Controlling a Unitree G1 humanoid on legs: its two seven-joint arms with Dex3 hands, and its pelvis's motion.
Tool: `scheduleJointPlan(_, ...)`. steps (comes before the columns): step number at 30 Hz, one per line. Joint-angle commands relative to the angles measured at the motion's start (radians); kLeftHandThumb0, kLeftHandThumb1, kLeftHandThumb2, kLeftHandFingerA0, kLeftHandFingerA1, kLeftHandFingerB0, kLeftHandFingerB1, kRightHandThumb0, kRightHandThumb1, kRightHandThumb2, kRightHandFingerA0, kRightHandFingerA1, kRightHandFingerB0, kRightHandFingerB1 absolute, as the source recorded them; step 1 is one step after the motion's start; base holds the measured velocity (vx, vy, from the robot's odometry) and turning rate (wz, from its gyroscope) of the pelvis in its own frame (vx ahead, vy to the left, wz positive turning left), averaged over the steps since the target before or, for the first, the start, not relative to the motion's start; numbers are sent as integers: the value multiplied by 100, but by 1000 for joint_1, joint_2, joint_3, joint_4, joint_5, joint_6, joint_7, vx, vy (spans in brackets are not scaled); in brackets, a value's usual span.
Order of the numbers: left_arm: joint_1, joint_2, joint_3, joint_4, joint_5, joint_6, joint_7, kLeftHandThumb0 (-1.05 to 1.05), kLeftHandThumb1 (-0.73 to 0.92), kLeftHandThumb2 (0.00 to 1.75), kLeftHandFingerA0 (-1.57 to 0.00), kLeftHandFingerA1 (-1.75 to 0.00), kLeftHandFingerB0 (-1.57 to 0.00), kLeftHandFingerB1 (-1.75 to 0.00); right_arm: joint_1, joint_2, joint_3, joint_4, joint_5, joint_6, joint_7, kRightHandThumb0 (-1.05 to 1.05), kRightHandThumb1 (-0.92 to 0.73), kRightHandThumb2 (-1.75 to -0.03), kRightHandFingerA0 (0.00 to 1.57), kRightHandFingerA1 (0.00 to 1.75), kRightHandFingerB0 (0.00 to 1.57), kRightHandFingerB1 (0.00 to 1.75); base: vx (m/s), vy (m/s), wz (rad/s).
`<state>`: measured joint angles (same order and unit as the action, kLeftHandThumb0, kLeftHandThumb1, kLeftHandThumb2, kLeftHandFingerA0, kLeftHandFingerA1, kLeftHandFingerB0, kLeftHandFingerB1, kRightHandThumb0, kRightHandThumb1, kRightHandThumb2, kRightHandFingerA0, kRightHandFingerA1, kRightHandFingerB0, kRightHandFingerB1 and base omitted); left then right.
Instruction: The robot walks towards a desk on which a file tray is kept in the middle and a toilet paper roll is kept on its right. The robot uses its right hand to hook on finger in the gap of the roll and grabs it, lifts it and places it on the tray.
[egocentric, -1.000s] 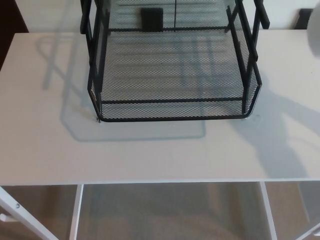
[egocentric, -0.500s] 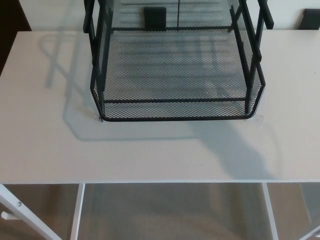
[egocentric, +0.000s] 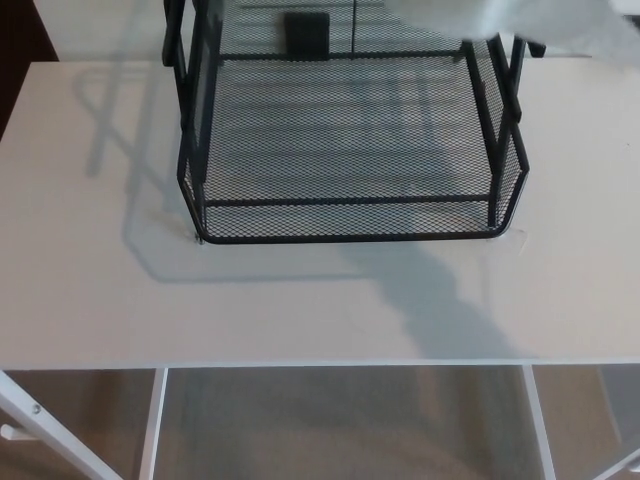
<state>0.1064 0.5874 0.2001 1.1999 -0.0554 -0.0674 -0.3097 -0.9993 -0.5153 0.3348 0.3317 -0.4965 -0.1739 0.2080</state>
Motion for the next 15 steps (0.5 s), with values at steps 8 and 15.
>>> scheduleJointPlan(8,-1,1,-18,20,21,-43,9,-102,92,69,-43,-90,-30,-77,-53,143,152,153,-79,-28,91,-33,-56,-59,84,165,88,64,0,0,0)
scheduleJointPlan(15,0,-1,-20,17,21,-45,3,-100,92,68,-43,-89,-30,-77,-32,153,207,162,-126,-63,95,-36,-53,-56,84,166,91,64,0,0,0)
